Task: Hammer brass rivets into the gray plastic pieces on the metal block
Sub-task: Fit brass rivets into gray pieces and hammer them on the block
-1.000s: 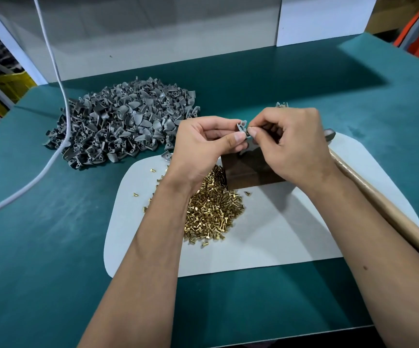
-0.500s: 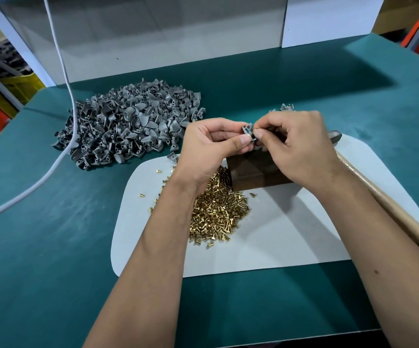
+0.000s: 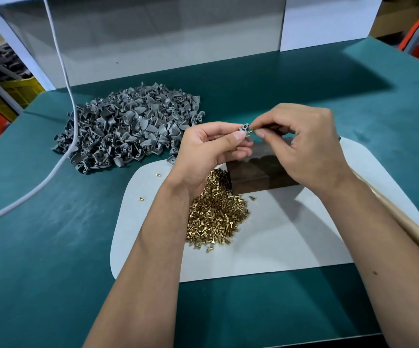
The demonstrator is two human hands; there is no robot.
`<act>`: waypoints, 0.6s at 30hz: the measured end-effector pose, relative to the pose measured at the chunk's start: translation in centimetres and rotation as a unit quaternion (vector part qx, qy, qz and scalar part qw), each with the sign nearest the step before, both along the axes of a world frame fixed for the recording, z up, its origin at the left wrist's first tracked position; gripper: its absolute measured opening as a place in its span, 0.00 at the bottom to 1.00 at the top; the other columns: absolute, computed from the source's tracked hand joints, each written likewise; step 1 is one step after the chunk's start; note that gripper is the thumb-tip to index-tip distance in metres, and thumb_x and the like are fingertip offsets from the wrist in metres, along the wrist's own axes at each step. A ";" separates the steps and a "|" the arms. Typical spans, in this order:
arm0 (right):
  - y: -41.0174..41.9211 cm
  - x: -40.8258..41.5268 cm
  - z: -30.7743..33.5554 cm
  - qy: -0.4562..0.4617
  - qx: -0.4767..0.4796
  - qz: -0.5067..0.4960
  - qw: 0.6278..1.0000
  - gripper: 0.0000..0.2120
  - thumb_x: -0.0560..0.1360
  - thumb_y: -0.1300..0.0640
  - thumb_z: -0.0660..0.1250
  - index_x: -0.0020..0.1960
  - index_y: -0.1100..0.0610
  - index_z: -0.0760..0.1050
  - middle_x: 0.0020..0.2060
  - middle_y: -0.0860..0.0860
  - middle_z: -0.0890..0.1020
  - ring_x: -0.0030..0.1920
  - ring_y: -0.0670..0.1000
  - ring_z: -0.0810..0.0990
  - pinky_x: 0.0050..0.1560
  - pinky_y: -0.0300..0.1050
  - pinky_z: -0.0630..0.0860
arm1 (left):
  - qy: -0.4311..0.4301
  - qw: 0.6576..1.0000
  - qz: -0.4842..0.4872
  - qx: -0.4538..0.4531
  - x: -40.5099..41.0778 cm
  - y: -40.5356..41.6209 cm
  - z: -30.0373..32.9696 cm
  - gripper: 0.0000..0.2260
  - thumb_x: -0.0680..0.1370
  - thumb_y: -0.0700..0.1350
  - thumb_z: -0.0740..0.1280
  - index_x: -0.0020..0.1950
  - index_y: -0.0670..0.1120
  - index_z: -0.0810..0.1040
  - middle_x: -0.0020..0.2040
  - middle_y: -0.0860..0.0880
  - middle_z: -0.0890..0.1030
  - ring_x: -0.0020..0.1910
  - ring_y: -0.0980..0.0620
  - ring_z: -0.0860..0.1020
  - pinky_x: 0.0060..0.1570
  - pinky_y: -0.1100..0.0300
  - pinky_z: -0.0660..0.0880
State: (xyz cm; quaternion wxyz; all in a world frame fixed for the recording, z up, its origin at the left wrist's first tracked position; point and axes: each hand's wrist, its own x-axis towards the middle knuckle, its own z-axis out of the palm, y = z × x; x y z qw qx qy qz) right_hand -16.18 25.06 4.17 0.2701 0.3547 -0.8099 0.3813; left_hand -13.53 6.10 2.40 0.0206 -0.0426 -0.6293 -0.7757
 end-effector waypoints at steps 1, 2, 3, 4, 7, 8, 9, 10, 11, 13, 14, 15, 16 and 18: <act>0.0 0.0 0.0 -0.001 0.002 0.001 1.000 0.03 0.77 0.65 0.72 0.48 0.60 0.85 0.41 0.49 0.84 0.43 0.47 0.81 0.47 0.41 0.77 | -0.006 1.000 -0.001 0.004 0.0 0.0 0.1 0.05 0.79 0.35 0.69 0.53 0.37 0.84 0.42 0.40 0.86 0.39 0.47 0.86 0.43 0.61 0.82; 0.0 -0.1 0.0 -0.003 0.004 0.001 1.000 0.03 0.76 0.65 0.73 0.48 0.60 0.85 0.41 0.50 0.84 0.43 0.47 0.81 0.46 0.41 0.76 | -0.012 1.000 0.000 0.007 0.1 0.1 0.1 0.05 0.80 0.36 0.68 0.52 0.37 0.84 0.41 0.41 0.86 0.39 0.47 0.85 0.42 0.62 0.82; 0.0 -0.1 -0.1 -0.005 0.004 0.000 1.000 0.02 0.76 0.65 0.73 0.47 0.60 0.85 0.41 0.50 0.84 0.43 0.47 0.80 0.46 0.40 0.76 | -0.017 1.000 0.003 0.006 0.1 0.2 0.2 0.06 0.81 0.36 0.67 0.50 0.38 0.84 0.40 0.41 0.86 0.38 0.47 0.85 0.41 0.62 0.81; 0.0 -0.1 -0.1 -0.005 0.003 -0.001 1.000 0.02 0.76 0.65 0.73 0.47 0.61 0.84 0.41 0.50 0.84 0.42 0.47 0.80 0.46 0.38 0.75 | -0.020 1.000 0.008 0.001 0.1 0.3 0.2 0.07 0.81 0.35 0.67 0.49 0.39 0.84 0.40 0.41 0.86 0.38 0.47 0.85 0.40 0.62 0.81; -0.3 -0.1 -0.2 -0.002 -0.011 -0.022 1.000 0.02 0.76 0.64 0.72 0.47 0.61 0.83 0.41 0.50 0.83 0.43 0.47 0.80 0.46 0.36 0.74 | -0.014 0.999 0.034 -0.014 0.1 0.8 0.4 0.07 0.81 0.33 0.66 0.48 0.39 0.84 0.40 0.40 0.85 0.39 0.46 0.85 0.43 0.59 0.83; -0.3 -0.1 -0.3 -0.005 -0.020 -0.032 0.999 0.02 0.77 0.64 0.71 0.47 0.61 0.83 0.41 0.51 0.84 0.42 0.48 0.80 0.46 0.37 0.75 | -0.002 0.998 0.052 -0.017 0.1 1.0 0.4 0.07 0.80 0.32 0.66 0.49 0.38 0.84 0.41 0.40 0.86 0.41 0.46 0.85 0.45 0.57 0.84; -0.3 -0.1 -0.4 -0.011 -0.028 -0.042 0.999 0.03 0.77 0.63 0.71 0.47 0.61 0.83 0.41 0.50 0.84 0.41 0.47 0.80 0.44 0.37 0.76 | 0.014 0.997 0.072 -0.022 0.0 1.1 0.4 0.07 0.80 0.31 0.67 0.50 0.38 0.84 0.43 0.40 0.86 0.43 0.46 0.85 0.47 0.57 0.84; -0.3 -0.2 -0.4 -0.020 -0.035 -0.051 0.998 0.03 0.77 0.63 0.70 0.47 0.60 0.83 0.41 0.50 0.84 0.39 0.47 0.80 0.42 0.37 0.76 | 0.031 0.995 0.089 -0.026 -0.1 1.1 0.4 0.07 0.79 0.30 0.68 0.50 0.38 0.84 0.45 0.39 0.86 0.45 0.46 0.86 0.48 0.57 0.83; -0.3 -0.2 -0.5 -0.031 -0.040 -0.058 0.997 0.03 0.77 0.62 0.70 0.47 0.60 0.83 0.41 0.50 0.84 0.38 0.45 0.80 0.41 0.37 0.76 | 0.043 0.994 0.099 -0.029 -0.1 1.2 0.4 0.07 0.78 0.30 0.68 0.50 0.39 0.84 0.45 0.40 0.86 0.46 0.45 0.86 0.49 0.57 0.83; -0.3 -0.4 -0.7 -0.042 -0.046 -0.069 0.996 0.03 0.77 0.62 0.70 0.47 0.60 0.83 0.41 0.49 0.84 0.37 0.43 0.80 0.40 0.34 0.75 | 0.060 0.992 0.104 -0.037 -0.1 1.3 0.4 0.07 0.77 0.30 0.70 0.49 0.41 0.85 0.45 0.41 0.87 0.47 0.43 0.86 0.52 0.55 0.83; -0.3 -0.4 -0.7 -0.038 -0.045 -0.076 0.995 0.03 0.76 0.62 0.71 0.47 0.60 0.83 0.41 0.49 0.84 0.37 0.43 0.80 0.42 0.32 0.74 | 0.068 0.991 0.103 -0.045 -0.1 1.4 0.3 0.07 0.77 0.31 0.71 0.48 0.41 0.85 0.45 0.41 0.87 0.47 0.42 0.86 0.53 0.53 0.83; -0.4 -0.4 -0.7 -0.033 -0.044 -0.083 0.995 0.03 0.76 0.62 0.71 0.47 0.59 0.84 0.41 0.49 0.85 0.38 0.44 0.80 0.43 0.30 0.73 | 0.078 0.990 0.103 -0.054 -0.1 1.7 0.3 0.07 0.76 0.31 0.72 0.48 0.42 0.86 0.45 0.41 0.87 0.48 0.40 0.86 0.54 0.50 0.83; -0.4 -0.4 -0.7 -0.031 -0.045 -0.087 0.995 0.03 0.75 0.62 0.71 0.46 0.59 0.84 0.40 0.49 0.85 0.40 0.44 0.80 0.44 0.28 0.72 | 0.088 0.989 0.104 -0.065 -0.1 1.9 0.2 0.07 0.75 0.31 0.73 0.48 0.42 0.86 0.45 0.41 0.87 0.48 0.39 0.86 0.55 0.47 0.83; -0.6 -0.4 -0.7 -0.037 -0.049 -0.092 0.994 0.02 0.75 0.62 0.72 0.46 0.59 0.84 0.40 0.49 0.84 0.41 0.44 0.80 0.44 0.26 0.71 | 0.101 0.985 0.112 -0.083 -0.2 2.3 0.1 0.08 0.73 0.31 0.74 0.48 0.42 0.86 0.46 0.40 0.87 0.48 0.39 0.86 0.57 0.43 0.82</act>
